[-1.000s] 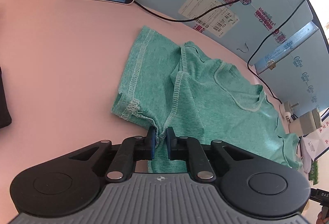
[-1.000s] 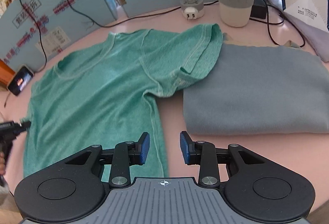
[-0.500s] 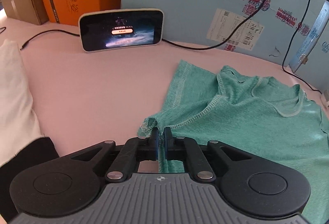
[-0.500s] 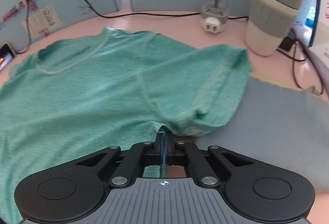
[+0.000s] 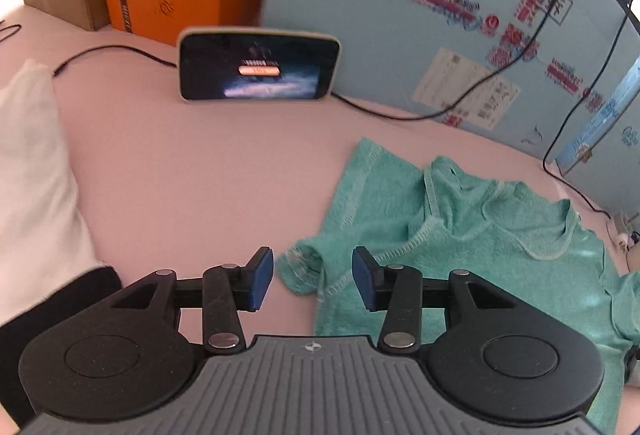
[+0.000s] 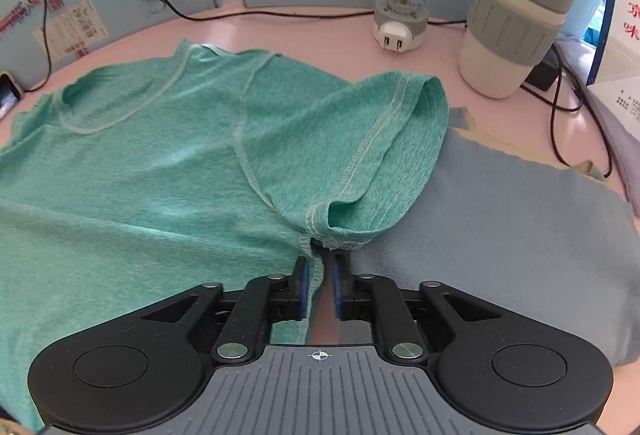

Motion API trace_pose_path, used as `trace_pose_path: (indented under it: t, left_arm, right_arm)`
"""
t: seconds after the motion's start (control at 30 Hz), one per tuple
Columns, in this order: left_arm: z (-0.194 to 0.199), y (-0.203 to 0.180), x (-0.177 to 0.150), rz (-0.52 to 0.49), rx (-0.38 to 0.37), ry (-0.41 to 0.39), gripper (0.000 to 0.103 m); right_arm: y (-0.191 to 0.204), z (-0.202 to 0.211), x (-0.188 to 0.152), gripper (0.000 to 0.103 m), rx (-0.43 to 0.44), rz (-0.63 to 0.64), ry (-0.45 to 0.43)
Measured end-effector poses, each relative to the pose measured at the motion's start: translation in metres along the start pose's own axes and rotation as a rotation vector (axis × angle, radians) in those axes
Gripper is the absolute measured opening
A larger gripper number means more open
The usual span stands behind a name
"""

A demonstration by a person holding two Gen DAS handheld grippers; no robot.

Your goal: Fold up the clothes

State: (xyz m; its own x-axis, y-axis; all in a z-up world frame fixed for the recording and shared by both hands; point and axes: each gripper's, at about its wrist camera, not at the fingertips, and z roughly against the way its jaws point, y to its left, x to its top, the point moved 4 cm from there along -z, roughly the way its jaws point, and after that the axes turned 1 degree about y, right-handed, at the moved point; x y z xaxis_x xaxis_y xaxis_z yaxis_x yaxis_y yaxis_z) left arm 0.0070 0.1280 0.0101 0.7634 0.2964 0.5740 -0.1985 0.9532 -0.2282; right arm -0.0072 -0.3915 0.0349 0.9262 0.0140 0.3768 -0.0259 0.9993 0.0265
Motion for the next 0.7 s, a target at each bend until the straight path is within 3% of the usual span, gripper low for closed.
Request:
trace_pose_path:
  t: [0.07,0.2,0.33,0.53,0.7]
  left_arm:
    - [0.006,0.0,0.008,-0.014,0.002,-0.024,0.044]
    - [0.007,-0.017,0.036,-0.072,-0.02,-0.086,0.046]
    - [-0.016,-0.045,0.061,-0.165,-0.027,-0.118,0.054]
    - [-0.062,-0.073,0.07,-0.289,-0.012,-0.064,0.053]
    - [-0.082,-0.077,0.066,-0.301,-0.002,-0.032,0.053]
  right_arm:
    - [-0.002,0.016,0.004,0.034,-0.004,-0.003,-0.03]
    - [0.0,0.044,0.019,0.035,0.013,-0.018,-0.102]
    - [0.008,0.06,0.042,0.035,0.064,-0.01,-0.198]
    - [0.005,0.044,0.067,0.035,0.076,-0.034,-0.233]
    - [0.009,0.027,0.076,0.035,0.101,-0.063,-0.223]
